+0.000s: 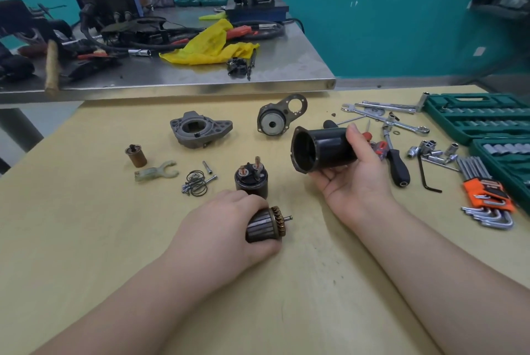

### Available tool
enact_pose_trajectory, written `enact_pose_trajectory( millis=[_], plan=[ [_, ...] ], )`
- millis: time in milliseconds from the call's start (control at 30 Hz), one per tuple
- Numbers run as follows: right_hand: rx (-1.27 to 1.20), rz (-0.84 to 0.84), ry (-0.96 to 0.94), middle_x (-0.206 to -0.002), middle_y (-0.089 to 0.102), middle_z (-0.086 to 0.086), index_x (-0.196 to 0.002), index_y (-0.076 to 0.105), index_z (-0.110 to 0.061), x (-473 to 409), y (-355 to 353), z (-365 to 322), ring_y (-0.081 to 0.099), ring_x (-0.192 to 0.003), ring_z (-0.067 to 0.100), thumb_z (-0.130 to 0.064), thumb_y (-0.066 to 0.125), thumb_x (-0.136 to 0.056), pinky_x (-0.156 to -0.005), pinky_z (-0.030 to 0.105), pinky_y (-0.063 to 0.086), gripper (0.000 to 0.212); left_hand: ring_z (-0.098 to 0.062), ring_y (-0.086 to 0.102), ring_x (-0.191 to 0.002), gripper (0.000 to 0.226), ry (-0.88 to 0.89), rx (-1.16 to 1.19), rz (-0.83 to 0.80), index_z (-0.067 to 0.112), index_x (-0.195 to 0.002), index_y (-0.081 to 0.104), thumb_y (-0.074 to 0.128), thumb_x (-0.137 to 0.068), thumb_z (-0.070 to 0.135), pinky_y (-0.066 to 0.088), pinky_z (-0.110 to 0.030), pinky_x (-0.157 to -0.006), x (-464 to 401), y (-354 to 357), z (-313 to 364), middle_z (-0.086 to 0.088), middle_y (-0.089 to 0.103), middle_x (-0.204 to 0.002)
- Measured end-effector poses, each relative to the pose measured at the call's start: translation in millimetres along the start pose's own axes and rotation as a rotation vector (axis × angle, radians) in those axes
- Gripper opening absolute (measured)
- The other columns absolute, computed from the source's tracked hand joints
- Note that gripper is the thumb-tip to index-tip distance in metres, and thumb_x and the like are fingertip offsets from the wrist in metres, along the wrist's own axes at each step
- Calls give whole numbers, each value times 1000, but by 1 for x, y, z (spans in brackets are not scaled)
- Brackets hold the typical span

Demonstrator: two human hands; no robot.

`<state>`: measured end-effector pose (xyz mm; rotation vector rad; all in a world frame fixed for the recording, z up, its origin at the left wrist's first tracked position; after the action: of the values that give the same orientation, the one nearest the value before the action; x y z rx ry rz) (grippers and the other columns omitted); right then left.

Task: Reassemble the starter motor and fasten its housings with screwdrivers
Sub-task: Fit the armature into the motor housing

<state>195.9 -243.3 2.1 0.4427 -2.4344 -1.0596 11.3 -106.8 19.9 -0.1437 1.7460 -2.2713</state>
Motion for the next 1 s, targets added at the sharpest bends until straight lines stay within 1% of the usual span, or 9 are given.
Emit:
enact_pose_trajectory(
  millis=[100, 167, 233, 367, 533, 633, 767, 867, 1000],
  plan=[
    [2, 4, 6, -126, 75, 20, -138, 65, -11, -1, -1, 1, 78, -105, 37, -39, 79, -93, -78, 48, 65, 55, 4, 46, -122, 98, -32, 116, -64, 48, -145, 50, 62, -60, 96, 44, -24, -103, 7, -1, -19, 34, 52, -127],
    [-1, 1, 11, -125, 76, 20, -137, 66, -12, -3, -2, 2, 79, -105, 38, -39, 80, -92, -78, 48, 65, 55, 7, 44, -120, 102, -37, 152, -73, 47, -142, 55, 57, -56, 101, 41, -20, -103, 16, -2, -36, 37, 51, -123],
    [6, 0, 7, -123, 76, 20, -135, 67, -12, -4, -3, 2, 79, -104, 38, -39, 81, -91, -78, 49, 65, 53, 6, 47, -120, 88, -19, 180, -49, 43, -131, 64, 56, -63, 99, 40, -19, -103, 26, -2, -52, 35, 55, -120],
    [10, 10, 4, -121, 77, 20, -132, 68, -12, -5, -3, 2, 79, -102, 38, -38, 83, -90, -77, 49, 65, 52, -6, 56, -111, 48, 50, 205, 72, 33, -107, 75, 57, -91, 75, 51, -33, -96, 37, 3, -63, 25, 64, -110],
    [-1, 12, -1, -121, 77, 20, -135, 66, -12, -4, -5, 2, 79, -102, 38, -38, 83, -91, -79, 50, 65, 54, -16, 57, -95, 46, 124, 153, 134, 23, -97, 74, 48, -99, 59, 51, -38, -85, 35, 7, -57, 14, 63, -96],
    [7, 9, -5, -118, 78, 20, -131, 68, -12, -3, -5, 3, 79, -101, 39, -37, 83, -90, -79, 50, 65, 51, -8, 56, -89, 40, 134, 202, 143, 20, -93, 72, 52, -104, 53, 48, -30, -82, 35, 5, -56, 17, 61, -88],
    [33, 3, -11, -122, 77, 20, -129, 67, -12, -4, -4, 5, 79, -102, 38, -34, 82, -92, -82, 55, 65, 45, -7, 56, -77, 43, 22, 295, 133, 26, -79, 62, 46, -110, 52, 43, -20, -67, 33, 0, -53, 14, 57, -76],
    [33, 3, -2, -126, 75, 20, -133, 66, -11, -6, -4, 5, 79, -103, 38, -33, 80, -94, -85, 55, 65, 47, -7, 43, -56, 41, -221, 525, 97, 26, -75, 63, 53, -108, 48, 34, -25, -55, 31, 2, -52, 12, 50, -60],
    [20, 7, 5, -126, 74, 21, -131, 65, -11, -7, -5, 3, 79, -102, 40, -32, 81, -93, -88, 60, 63, 47, -14, 36, -55, 44, -469, 768, 37, 21, -67, 67, 62, -107, 39, 25, -36, -62, 25, -5, -55, 7, 45, -58]
  ],
)
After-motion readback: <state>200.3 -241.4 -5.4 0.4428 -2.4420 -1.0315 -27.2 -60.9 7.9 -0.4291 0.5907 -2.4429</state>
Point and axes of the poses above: each hand's wrist, its own x-axis away from the middle knuckle, its own y-axis out of the palm, z = x × y, the point moved 3 cm from there along -x, towards the middle knuckle
